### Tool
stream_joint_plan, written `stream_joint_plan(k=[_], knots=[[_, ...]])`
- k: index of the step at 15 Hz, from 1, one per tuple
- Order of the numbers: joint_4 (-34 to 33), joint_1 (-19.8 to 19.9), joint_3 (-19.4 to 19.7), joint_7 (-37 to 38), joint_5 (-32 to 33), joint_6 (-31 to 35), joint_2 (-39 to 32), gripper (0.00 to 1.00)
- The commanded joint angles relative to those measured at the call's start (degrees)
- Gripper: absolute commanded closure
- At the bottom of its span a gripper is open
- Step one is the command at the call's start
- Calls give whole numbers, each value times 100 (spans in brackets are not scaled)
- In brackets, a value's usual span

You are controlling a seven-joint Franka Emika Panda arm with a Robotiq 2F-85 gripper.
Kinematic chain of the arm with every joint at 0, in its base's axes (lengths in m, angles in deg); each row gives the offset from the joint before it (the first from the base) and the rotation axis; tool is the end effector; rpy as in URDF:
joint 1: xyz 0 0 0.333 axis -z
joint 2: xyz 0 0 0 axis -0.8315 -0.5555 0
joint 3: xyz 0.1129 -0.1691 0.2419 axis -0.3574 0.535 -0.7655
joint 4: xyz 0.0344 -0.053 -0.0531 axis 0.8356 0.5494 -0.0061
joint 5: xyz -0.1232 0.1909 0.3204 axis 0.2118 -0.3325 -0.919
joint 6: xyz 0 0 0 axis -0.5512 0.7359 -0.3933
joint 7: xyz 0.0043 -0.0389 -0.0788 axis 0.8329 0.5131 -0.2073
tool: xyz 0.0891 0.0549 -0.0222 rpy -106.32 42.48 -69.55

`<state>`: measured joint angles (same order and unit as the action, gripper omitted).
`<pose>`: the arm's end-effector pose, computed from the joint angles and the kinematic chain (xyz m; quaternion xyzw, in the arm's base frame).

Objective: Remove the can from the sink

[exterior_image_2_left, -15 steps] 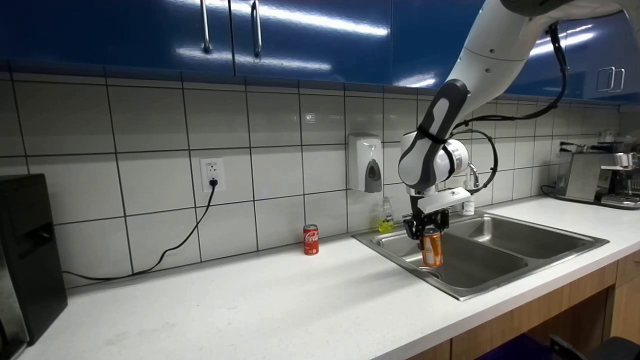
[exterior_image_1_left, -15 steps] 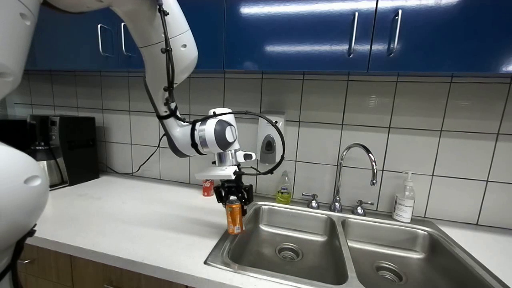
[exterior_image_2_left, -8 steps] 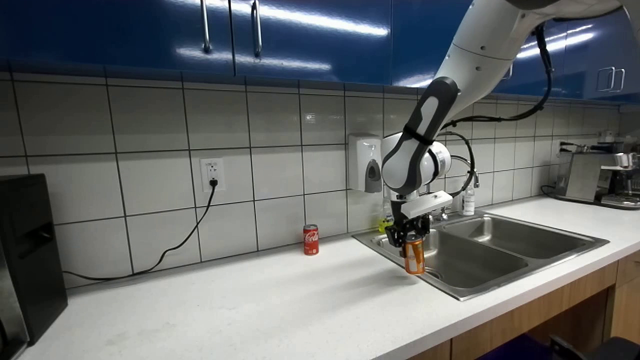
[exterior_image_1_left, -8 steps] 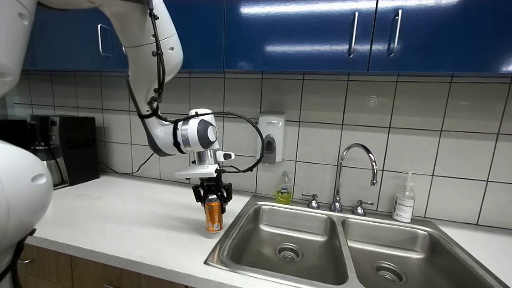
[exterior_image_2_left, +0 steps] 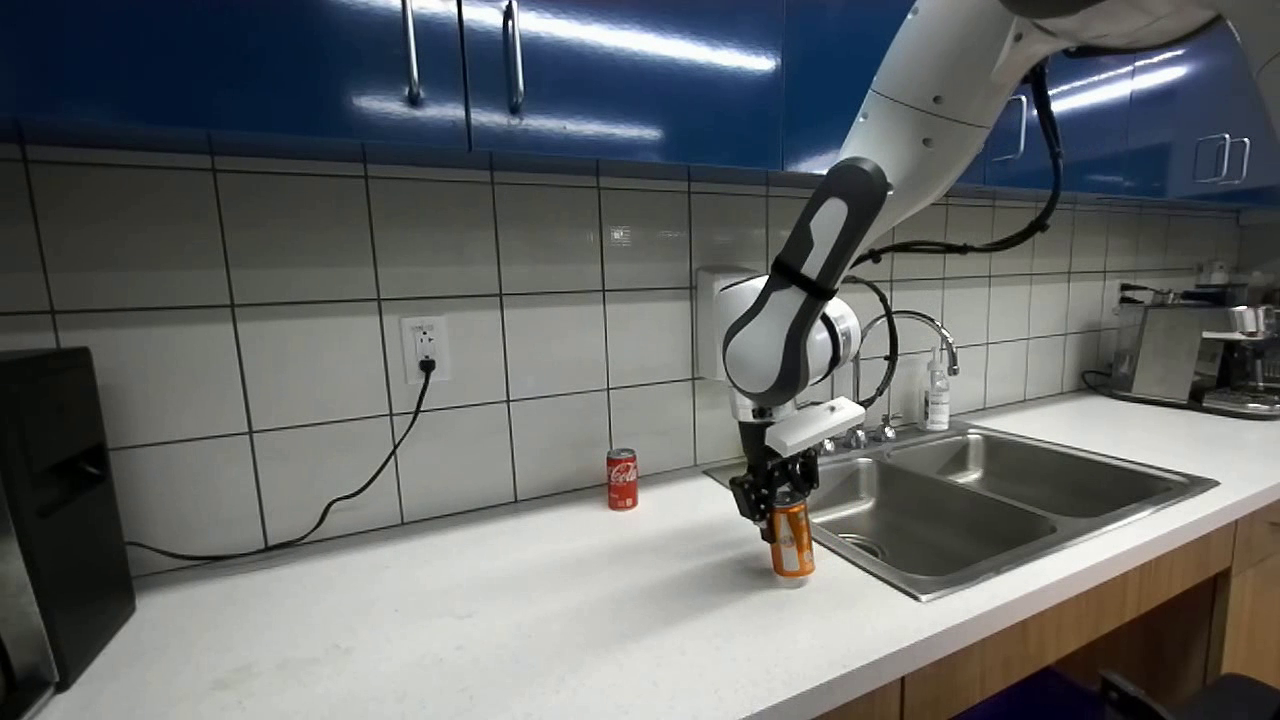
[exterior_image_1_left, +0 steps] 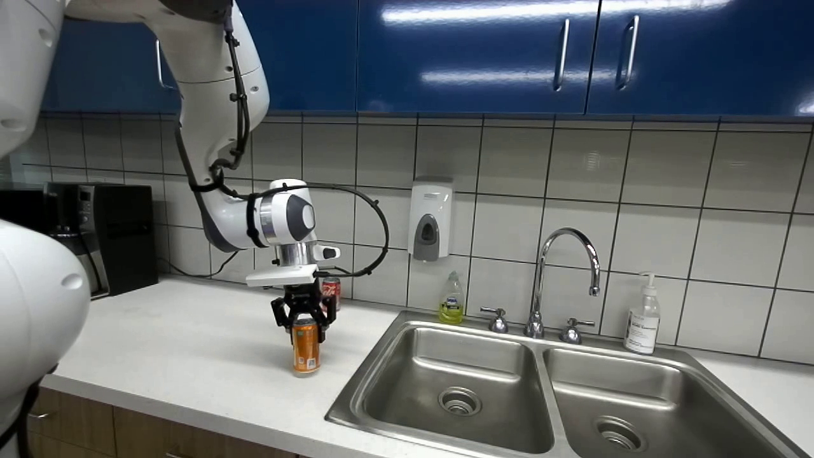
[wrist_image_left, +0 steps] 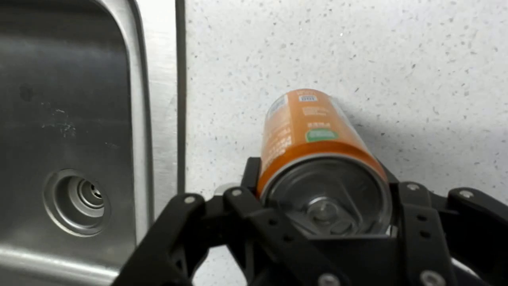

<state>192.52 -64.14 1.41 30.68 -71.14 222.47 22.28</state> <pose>0.5318 0.0569 0.2197 0.9916 0.0954 -0.0181 0.0859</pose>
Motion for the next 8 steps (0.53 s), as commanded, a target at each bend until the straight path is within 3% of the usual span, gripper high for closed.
stream_joint_plan(k=[1, 8], knots=[[-91, 49, -148, -233, -36, -58, -28, 61], [-20, 98, -200, -371, -114, 67, -52, 61]])
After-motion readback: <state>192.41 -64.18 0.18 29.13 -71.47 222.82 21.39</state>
